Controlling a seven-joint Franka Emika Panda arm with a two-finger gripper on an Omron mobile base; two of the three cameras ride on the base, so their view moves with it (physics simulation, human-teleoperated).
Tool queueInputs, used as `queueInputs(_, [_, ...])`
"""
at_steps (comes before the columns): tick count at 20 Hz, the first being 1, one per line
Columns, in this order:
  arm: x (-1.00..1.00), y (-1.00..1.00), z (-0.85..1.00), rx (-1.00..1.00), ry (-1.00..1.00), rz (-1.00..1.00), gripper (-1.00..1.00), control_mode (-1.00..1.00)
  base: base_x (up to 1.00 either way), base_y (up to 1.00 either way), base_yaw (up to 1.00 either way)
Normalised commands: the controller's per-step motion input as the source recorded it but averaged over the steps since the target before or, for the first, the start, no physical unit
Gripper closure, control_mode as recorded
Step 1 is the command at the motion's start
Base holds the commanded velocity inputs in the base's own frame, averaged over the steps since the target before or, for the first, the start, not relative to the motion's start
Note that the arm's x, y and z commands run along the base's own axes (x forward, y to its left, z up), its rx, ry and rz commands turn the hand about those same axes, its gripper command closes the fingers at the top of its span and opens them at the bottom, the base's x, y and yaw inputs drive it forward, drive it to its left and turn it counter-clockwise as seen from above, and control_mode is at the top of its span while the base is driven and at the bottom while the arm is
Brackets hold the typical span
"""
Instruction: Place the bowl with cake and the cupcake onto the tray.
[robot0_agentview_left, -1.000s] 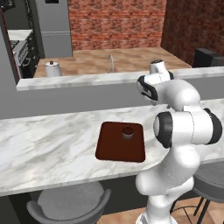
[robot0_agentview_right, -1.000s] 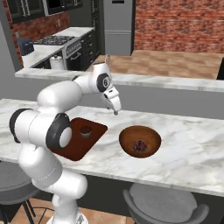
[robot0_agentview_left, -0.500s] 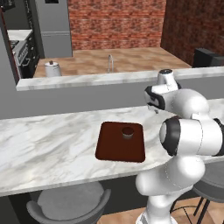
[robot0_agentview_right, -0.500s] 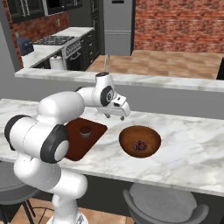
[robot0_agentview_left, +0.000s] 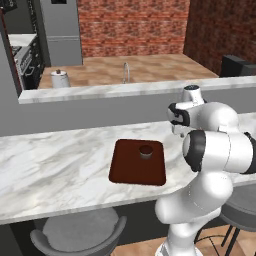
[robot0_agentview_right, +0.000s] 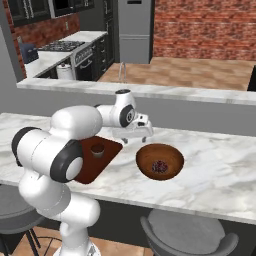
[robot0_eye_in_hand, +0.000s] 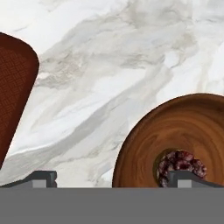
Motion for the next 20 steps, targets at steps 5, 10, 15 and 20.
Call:
queueInputs(5, [-0.13,0.04,-0.22,0.00,0.10,0.08,-1.00,-1.00,0.00,0.00,0.00])
queueInputs(10, [-0.30,-0.10,-0.26,0.00,0.02,0.00,-1.00,-1.00,0.00,0.00,0.00])
queueInputs(15, [-0.28,-0.01,-0.16,0.00,0.00,0.00,-1.00,-1.00,0.00,0.00,0.00])
queueInputs(20, [-0.06,-0.02,-0.04,0.00,0.00,0.00,-1.00,-1.00,0.00,0.00,0.00])
